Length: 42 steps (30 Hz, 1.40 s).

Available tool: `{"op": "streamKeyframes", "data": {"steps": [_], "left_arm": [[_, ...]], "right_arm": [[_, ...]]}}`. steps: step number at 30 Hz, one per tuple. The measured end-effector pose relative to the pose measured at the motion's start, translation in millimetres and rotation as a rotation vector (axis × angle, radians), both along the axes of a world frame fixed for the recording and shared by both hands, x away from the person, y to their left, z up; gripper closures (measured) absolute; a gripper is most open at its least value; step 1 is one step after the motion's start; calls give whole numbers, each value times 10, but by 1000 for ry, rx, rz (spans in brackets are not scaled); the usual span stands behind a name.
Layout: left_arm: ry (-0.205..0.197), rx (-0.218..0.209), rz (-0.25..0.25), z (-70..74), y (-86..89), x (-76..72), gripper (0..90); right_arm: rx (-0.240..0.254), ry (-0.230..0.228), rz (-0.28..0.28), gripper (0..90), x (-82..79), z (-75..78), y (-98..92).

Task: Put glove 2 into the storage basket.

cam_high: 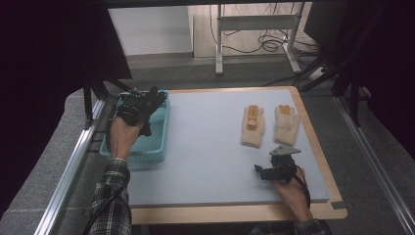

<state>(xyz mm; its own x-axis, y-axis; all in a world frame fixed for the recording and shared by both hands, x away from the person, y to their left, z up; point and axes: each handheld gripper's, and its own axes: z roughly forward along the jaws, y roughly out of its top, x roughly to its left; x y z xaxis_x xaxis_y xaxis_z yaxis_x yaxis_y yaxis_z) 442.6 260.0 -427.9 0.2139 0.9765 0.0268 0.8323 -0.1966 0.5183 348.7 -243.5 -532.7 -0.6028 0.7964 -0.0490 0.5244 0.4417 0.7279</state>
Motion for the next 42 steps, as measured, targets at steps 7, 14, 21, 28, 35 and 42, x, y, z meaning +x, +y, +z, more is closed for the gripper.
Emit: {"op": "streamKeyframes", "data": {"steps": [7, 14, 21, 28, 35, 42], "left_arm": [[91, 24, 68, -315, 290, 140, 600], [160, 85, 125, -543, 417, 231, 588], [219, 138, 153, -728, 499, 297, 563], [208, 103, 129, -682, 530, 271, 214], [153, 22, 105, -486, 571, 182, 87], [94, -48, 79, -357, 605, 67, 40]], "right_arm": [[0, 0, 0, 154, 1, 0, 0], [0, 0, 0, 154, 1, 0, 0], [0, 0, 0, 154, 1, 0, 0], [1, 0, -1, 154, 0, 0, 1], [0, 0, -1, 154, 0, 0, 1], [0, 0, -1, 154, 0, 0, 1]]}}
